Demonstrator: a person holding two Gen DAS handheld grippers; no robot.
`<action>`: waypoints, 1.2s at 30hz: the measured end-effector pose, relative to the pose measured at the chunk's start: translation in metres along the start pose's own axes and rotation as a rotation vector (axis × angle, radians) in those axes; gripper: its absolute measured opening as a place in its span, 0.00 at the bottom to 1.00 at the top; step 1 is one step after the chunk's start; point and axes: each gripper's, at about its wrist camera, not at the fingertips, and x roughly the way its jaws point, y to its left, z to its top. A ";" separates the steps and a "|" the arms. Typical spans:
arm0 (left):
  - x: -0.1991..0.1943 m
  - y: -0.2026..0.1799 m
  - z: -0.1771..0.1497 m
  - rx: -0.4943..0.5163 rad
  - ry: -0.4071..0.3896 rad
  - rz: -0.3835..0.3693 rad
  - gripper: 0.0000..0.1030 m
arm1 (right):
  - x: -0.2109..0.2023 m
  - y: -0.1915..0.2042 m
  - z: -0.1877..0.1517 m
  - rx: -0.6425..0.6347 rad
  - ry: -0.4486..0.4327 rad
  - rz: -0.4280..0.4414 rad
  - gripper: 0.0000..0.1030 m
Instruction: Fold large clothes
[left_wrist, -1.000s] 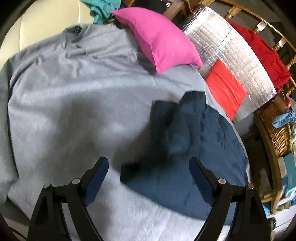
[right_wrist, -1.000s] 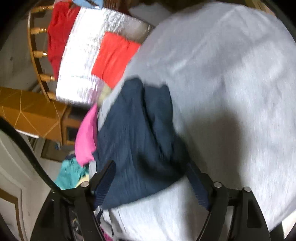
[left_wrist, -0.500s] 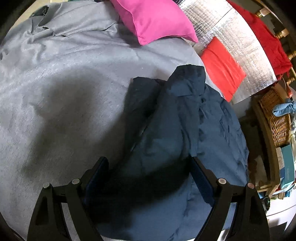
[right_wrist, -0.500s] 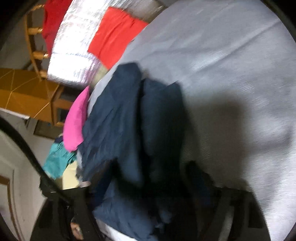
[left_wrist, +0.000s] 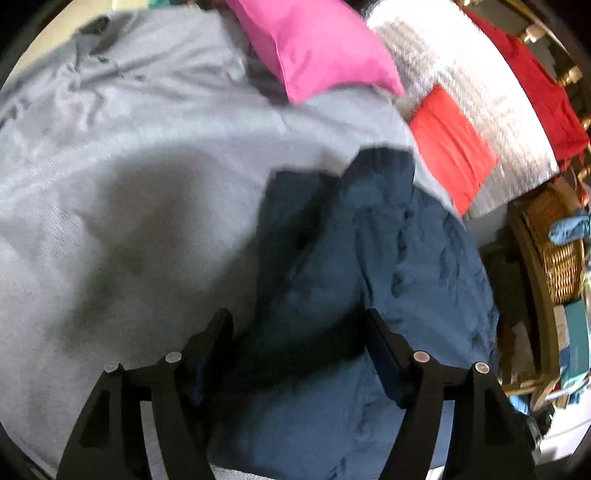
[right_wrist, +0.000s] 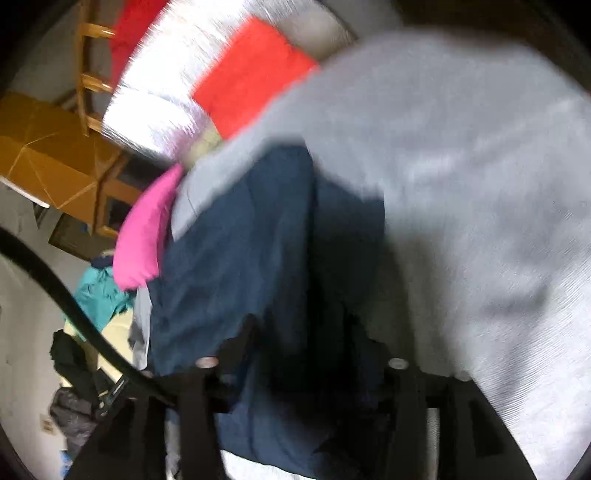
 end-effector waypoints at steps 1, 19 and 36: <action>-0.007 -0.003 0.004 0.013 -0.042 0.010 0.71 | -0.010 0.005 0.005 -0.033 -0.055 -0.010 0.77; 0.080 -0.059 0.094 0.104 0.061 0.014 0.79 | 0.111 -0.016 0.110 0.097 0.076 -0.048 0.82; 0.088 -0.055 0.106 0.022 0.012 -0.170 0.21 | 0.106 0.014 0.111 -0.038 -0.022 0.010 0.26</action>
